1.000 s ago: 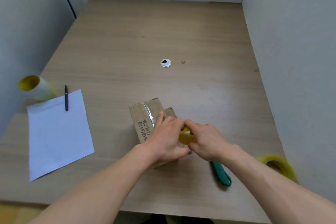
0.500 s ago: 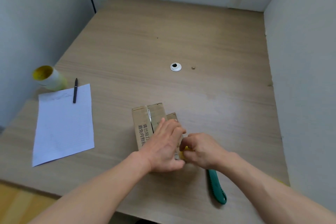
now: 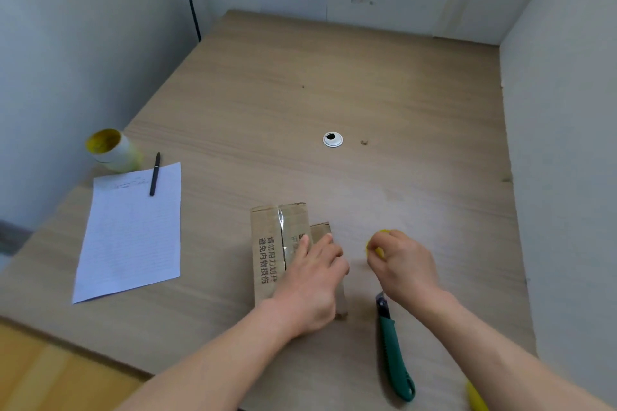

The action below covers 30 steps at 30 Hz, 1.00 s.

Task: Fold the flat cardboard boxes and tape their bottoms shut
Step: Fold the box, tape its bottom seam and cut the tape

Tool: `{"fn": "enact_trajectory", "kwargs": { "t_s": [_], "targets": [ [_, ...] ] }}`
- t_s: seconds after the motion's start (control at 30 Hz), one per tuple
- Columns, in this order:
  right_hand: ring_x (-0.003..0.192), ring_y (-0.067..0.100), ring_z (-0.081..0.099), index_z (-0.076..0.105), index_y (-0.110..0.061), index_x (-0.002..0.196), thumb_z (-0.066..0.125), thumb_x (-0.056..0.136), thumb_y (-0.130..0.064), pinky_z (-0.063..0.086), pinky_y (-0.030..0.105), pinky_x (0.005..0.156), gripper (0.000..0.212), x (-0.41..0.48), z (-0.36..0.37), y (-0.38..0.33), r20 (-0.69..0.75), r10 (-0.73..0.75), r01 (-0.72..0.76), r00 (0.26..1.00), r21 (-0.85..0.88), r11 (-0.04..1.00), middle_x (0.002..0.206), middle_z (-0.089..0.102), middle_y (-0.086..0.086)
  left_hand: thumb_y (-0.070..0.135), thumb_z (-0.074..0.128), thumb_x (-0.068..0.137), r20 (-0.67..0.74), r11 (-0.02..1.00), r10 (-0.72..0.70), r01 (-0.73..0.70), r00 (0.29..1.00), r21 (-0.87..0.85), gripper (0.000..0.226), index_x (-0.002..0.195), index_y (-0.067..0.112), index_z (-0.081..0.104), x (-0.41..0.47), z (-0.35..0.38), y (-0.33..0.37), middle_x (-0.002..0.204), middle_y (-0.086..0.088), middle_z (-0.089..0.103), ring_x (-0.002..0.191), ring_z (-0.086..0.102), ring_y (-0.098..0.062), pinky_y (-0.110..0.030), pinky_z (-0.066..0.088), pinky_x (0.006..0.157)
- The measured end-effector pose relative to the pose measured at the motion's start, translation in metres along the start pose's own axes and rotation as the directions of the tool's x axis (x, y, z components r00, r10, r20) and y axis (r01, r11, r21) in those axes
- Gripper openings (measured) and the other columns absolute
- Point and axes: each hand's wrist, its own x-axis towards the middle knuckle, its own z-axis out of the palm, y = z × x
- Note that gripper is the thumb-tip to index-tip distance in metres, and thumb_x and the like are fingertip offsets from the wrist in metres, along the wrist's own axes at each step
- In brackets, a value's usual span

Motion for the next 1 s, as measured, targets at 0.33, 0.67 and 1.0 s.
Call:
{"fn": "enact_trajectory", "kwargs": {
  "t_s": [0.33, 0.67, 1.0],
  "targets": [
    [0.07, 0.016, 0.05, 0.065, -0.026, 0.074, 0.071, 0.082, -0.016, 0.03, 0.029, 0.058, 0.015, -0.02, 0.002, 0.001, -0.135, 0.259, -0.238, 0.956, 0.158, 0.958, 0.067, 0.046, -0.014, 0.078, 0.07, 0.06, -0.146, 0.978, -0.099, 0.123, 0.984, 0.17, 0.124, 0.153, 0.017, 0.017, 0.0, -0.043, -0.066, 0.164, -0.017, 0.007, 0.15, 0.003, -0.042, -0.064, 0.023, 0.115],
    [0.061, 0.007, 0.043, 0.054, -0.035, 0.065, 0.076, 0.078, -0.011, 0.029, 0.027, 0.055, 0.034, -0.028, 0.003, -0.022, -0.237, 0.359, -0.312, 0.903, 0.213, 0.926, 0.058, 0.041, -0.011, 0.026, 0.062, 0.084, 0.19, 0.967, -0.047, -0.003, 0.981, 0.255, 0.094, 0.156, 0.026, 0.002, 0.028, -0.06, -0.111, 0.164, -0.002, -0.014, 0.15, -0.012, -0.038, -0.059, 0.009, 0.118],
    [0.06, 0.001, 0.042, 0.051, -0.035, 0.064, 0.077, 0.077, -0.012, 0.033, 0.024, 0.054, 0.037, -0.035, 0.002, -0.039, -0.283, 0.357, -0.311, 0.89, 0.195, 0.93, 0.058, 0.039, -0.01, 0.071, 0.051, 0.07, 0.091, 0.995, -0.084, 0.08, 0.992, 0.056, 0.07, 0.125, 0.029, 0.042, 0.04, -0.061, -0.089, 0.141, -0.001, 0.029, 0.134, 0.024, -0.029, -0.052, 0.037, 0.099]
  ]
}}
